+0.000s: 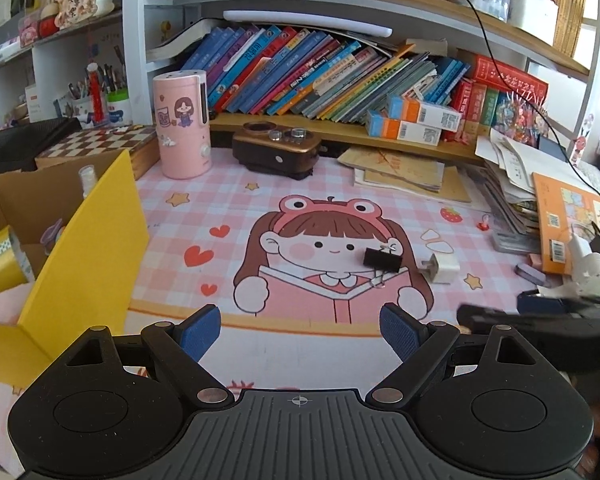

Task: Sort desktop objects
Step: 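Grasp the black binder clip with the left gripper while the right gripper grasps the white charger plug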

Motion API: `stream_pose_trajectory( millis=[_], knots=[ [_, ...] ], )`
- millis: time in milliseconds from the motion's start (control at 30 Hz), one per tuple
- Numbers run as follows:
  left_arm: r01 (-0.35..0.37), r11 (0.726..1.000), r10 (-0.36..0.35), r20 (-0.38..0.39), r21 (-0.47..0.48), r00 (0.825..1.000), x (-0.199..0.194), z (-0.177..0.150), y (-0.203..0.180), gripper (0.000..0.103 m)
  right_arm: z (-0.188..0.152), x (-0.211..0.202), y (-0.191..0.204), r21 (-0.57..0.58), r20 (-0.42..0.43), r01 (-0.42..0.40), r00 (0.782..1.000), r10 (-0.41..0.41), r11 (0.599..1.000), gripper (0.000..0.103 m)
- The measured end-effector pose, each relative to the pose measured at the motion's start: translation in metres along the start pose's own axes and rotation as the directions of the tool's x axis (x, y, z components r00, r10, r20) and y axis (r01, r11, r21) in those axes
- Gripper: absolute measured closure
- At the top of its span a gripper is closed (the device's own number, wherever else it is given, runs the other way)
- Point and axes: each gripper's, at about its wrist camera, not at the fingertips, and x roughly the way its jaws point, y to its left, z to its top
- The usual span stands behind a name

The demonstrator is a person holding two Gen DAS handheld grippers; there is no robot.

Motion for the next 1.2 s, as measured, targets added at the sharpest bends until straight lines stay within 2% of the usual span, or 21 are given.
stream_pose_trajectory(
  millis=[300,467,567,633,833,1100,1200],
  knots=[
    [-0.026,1.000,0.026,-0.013,0.017,1.000,0.016,0.008,-0.005,0.014,0.019,0.058,0.002,-0.019,0.005,0.025,1.000,-0.025,1.000,0.041],
    [-0.034,0.999,0.034,-0.025,0.024,0.999,0.026,0.011,-0.009,0.014,0.023,0.078,0.002,-0.009,-0.012,0.012,1.000,-0.012,1.000,0.044],
    [-0.031,0.999,0.032,-0.029,0.028,0.999,0.032,0.013,-0.011,0.014,0.022,0.083,0.003,-0.019,-0.007,0.005,1.000,-0.005,1.000,0.049],
    [-0.027,0.999,0.028,-0.032,0.029,0.999,0.035,0.013,-0.013,0.014,0.023,0.083,0.001,-0.023,0.002,-0.008,1.000,0.008,1.000,0.062],
    [0.010,0.999,-0.009,-0.032,0.045,0.999,0.052,0.018,-0.023,0.014,0.032,0.059,-0.019,0.037,0.012,-0.031,0.999,0.031,0.999,0.063],
    [0.099,0.988,-0.096,-0.038,0.117,0.995,0.083,0.021,-0.049,0.014,0.031,0.021,-0.047,0.099,0.036,-0.011,0.999,0.007,0.995,0.063],
    [0.113,0.985,-0.107,-0.050,0.134,0.993,0.095,0.022,-0.057,0.015,0.028,0.014,-0.053,0.120,0.039,-0.010,0.999,0.006,0.993,0.063]
  ],
)
